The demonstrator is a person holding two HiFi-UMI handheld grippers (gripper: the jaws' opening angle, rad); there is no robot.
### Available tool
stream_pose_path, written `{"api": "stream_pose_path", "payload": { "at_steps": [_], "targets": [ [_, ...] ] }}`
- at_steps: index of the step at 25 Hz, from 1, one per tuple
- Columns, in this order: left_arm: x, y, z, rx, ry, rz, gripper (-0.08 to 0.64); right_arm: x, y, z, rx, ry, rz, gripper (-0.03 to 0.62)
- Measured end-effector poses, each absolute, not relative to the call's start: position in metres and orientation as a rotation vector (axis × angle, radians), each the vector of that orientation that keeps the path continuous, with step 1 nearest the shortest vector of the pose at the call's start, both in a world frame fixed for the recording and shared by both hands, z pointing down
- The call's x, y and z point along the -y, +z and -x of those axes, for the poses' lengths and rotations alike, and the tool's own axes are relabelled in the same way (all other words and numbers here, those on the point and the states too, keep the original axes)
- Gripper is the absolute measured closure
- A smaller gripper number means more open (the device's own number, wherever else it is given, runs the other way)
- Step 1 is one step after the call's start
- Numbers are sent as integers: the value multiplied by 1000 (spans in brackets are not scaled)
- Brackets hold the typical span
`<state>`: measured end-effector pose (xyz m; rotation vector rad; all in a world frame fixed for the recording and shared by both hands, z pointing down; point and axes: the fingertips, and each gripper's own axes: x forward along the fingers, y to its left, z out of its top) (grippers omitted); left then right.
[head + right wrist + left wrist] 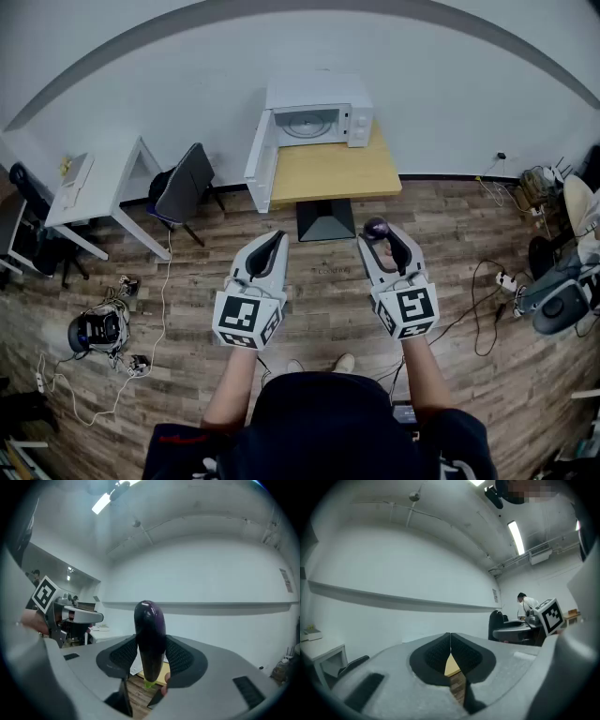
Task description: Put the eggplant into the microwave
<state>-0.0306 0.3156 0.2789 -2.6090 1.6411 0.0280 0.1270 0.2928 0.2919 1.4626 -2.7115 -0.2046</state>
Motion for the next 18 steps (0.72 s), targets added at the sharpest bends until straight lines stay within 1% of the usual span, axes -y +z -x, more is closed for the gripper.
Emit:
{"api": "stream_pose_path", "payload": {
  "at_steps": [8,18],
  "targets": [
    [-308,283,18,-1653,19,2617,543,-287,296,-136,2727,-172,-1455,403],
    [-303,293,-31,-1685,10,2605,543,-281,307,-181,2752,-153,-1404,403]
  ]
}}
